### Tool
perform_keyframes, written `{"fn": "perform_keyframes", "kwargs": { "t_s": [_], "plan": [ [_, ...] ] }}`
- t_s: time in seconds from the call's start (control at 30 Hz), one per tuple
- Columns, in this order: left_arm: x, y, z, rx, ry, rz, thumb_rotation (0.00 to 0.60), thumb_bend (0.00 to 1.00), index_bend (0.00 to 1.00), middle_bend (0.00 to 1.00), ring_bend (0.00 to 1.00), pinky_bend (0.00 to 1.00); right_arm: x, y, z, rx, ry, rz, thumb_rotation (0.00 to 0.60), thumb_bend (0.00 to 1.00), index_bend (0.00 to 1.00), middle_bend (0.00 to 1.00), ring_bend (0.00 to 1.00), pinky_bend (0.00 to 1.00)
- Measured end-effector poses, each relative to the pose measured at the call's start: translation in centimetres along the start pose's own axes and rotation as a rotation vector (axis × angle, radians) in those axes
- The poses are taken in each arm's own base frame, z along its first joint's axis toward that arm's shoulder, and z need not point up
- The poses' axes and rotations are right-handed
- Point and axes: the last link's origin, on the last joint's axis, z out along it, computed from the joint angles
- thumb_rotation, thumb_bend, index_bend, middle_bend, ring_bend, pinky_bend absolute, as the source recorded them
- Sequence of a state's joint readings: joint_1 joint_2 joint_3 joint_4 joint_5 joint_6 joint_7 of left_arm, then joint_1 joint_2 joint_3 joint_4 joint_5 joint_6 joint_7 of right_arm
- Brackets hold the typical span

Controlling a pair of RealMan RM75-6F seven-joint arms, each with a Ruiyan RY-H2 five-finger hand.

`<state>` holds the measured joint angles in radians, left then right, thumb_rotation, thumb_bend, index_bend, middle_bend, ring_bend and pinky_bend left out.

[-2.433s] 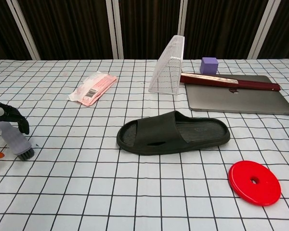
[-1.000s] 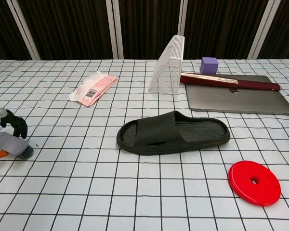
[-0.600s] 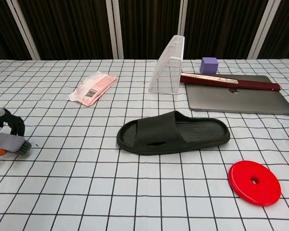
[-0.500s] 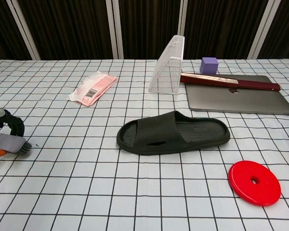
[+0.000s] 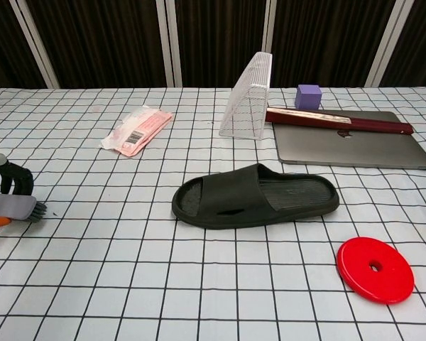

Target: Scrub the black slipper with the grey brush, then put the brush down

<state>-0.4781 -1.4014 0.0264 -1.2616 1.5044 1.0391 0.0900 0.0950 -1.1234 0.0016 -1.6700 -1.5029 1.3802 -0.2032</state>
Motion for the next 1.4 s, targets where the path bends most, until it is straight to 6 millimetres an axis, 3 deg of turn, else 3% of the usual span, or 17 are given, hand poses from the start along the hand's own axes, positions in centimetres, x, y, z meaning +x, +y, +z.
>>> {"fn": "perform_keyframes", "kwargs": {
  "t_s": [0.4, 0.73, 1.1, 1.4],
  "plan": [
    [1.0, -0.6, 0.3, 0.021, 0.022, -0.122, 0.6, 0.64, 0.66, 0.68, 0.52, 0.53, 0.0, -0.2, -0.1, 0.01, -0.001, 0.002, 0.524, 0.44, 0.0, 0.0, 0.0, 0.0],
    [3.1, -0.4, 2.4, 0.056, -0.023, -0.462, 0.6, 0.64, 0.66, 0.68, 0.53, 0.53, -0.3, -1.8, -0.5, 0.088, 0.006, -0.023, 0.524, 0.44, 0.0, 0.0, 0.0, 0.0],
    [8.8, 1.7, 5.9, 0.027, -0.206, -0.752, 0.6, 0.65, 0.66, 0.68, 0.53, 0.53, -1.0, -5.5, -0.8, 0.253, 0.002, -0.101, 0.524, 0.44, 0.0, 0.0, 0.0, 0.0],
    [14.3, 4.5, 8.3, -0.006, -0.397, -0.786, 0.6, 0.65, 0.66, 0.68, 0.53, 0.53, -1.7, -8.9, -1.1, 0.409, -0.041, -0.124, 0.524, 0.45, 0.0, 0.0, 0.0, 0.0]
  ]
}}
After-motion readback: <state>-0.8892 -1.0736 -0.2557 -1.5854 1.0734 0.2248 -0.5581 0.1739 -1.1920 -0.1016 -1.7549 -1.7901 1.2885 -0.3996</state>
